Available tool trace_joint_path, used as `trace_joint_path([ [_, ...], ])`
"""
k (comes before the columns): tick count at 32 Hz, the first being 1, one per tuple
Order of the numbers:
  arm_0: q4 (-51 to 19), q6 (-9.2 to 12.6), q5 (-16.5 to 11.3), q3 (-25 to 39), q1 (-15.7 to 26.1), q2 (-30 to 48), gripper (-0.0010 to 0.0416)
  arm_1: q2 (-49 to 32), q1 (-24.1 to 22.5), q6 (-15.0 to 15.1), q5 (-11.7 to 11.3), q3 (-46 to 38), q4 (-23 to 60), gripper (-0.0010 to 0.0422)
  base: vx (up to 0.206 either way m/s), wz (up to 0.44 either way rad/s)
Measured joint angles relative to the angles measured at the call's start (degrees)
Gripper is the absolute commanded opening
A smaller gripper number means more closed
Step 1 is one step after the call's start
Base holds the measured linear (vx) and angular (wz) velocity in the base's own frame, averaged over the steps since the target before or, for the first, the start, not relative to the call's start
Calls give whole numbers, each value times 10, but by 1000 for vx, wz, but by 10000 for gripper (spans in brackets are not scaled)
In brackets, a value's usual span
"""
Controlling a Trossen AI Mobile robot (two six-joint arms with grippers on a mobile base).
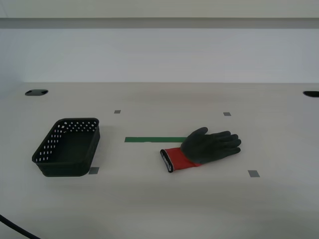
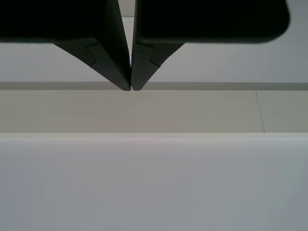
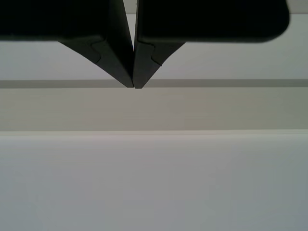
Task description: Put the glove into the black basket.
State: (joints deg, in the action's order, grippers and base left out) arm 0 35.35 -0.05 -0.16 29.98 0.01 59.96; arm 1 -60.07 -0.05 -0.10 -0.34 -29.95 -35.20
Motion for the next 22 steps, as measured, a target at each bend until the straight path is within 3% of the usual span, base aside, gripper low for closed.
trace_joint_path([
  [22,0,0,0,0,0,0,1,0,0,0,0,0,0,0,0,0],
])
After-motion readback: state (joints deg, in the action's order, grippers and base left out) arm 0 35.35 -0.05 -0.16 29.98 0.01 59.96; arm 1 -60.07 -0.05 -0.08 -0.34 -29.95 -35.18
